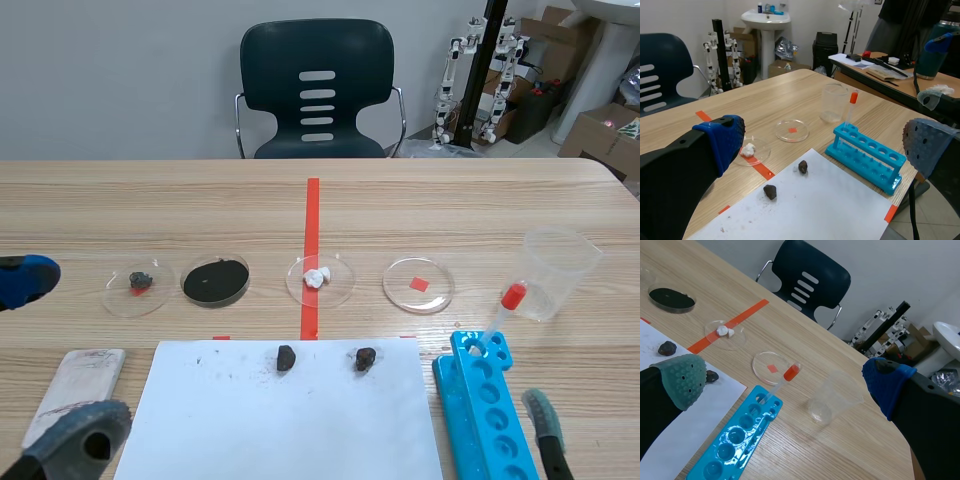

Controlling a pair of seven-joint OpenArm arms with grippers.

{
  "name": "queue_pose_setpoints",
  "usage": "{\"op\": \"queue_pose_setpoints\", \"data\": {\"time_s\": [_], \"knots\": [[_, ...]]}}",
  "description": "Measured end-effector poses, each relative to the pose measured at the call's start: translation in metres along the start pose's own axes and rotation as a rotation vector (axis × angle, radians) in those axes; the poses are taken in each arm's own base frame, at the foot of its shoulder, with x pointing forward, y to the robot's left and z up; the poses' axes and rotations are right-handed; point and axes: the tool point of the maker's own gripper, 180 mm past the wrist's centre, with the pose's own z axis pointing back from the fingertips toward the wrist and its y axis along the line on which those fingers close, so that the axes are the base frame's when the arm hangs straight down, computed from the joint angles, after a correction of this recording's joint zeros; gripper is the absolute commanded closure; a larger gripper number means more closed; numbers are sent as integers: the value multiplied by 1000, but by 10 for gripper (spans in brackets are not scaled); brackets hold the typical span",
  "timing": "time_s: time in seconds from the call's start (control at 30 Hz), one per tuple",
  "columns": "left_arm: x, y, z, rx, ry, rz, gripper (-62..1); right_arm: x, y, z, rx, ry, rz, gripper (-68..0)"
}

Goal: Pick up the dropper by the top with the right hand

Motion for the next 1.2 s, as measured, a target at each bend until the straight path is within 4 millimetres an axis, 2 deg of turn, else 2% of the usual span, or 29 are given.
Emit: {"op": "queue_pose_setpoints", "data": {"time_s": [0.4,0.6,0.8,1.0,1.2], "knots": [[0,0,0,0,0,0,-623,-10,-4,0,-25,53,-31,-679],[0,0,0,0,0,0,-623,-27,-10,-1,-52,135,-62,-679],[0,0,0,0,0,0,-623,-55,-23,-11,-108,162,-45,-679],[0,0,0,0,0,0,-623,-78,-10,-17,-30,178,-104,-655],[0,0,0,0,0,0,-623,-88,-11,-30,-12,159,-128,-650]]}}
